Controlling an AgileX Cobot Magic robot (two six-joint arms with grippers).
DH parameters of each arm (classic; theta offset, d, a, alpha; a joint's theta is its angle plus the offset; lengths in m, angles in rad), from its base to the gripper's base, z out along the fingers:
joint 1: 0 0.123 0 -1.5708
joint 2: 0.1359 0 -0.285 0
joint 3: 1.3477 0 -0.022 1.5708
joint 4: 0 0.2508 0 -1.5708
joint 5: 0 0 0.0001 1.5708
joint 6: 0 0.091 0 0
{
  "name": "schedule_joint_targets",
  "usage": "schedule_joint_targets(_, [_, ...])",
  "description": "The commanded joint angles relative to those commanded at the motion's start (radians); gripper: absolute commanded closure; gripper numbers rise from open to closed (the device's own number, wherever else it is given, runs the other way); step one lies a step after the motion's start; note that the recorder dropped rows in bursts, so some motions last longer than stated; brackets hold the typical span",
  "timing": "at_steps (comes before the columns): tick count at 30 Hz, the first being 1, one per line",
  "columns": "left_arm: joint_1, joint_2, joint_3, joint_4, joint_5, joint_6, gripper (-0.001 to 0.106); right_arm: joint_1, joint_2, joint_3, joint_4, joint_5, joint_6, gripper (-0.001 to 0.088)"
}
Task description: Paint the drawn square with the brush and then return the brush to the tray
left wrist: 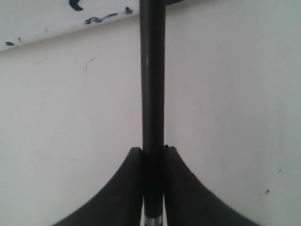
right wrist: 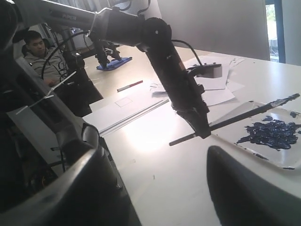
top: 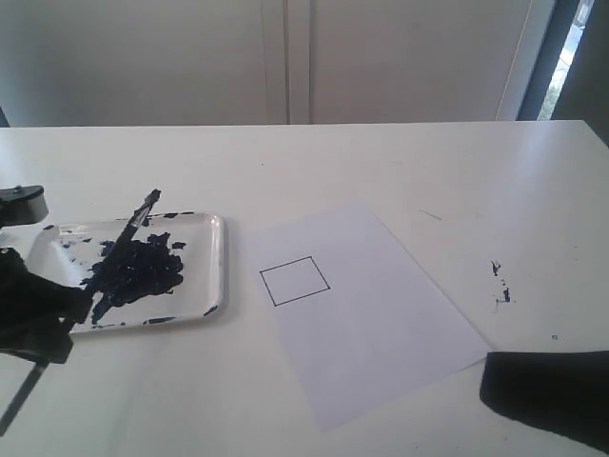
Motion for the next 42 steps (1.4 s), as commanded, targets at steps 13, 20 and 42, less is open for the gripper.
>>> schedule_joint_targets(13, [-0.239, 0.124, 0.0, 0.179, -0.247, -0.651, 0.105, 0.0, 0.0, 0.0, 0.0, -0.022, 0.0, 0.0268])
schedule_joint_targets(20, [-0.331, 0.201, 0.0, 0.187, -0.384, -0.856, 0.105, 0.0, 0.0, 0.0, 0.0, -0.023, 0.0, 0.0268])
schedule_joint_targets(42, [-0.534, 0.356, 0.0, -0.714, -0.951, -0.609, 0.105, 0.0, 0.0, 0.0, 0.0, -0.025, 0.01, 0.0268])
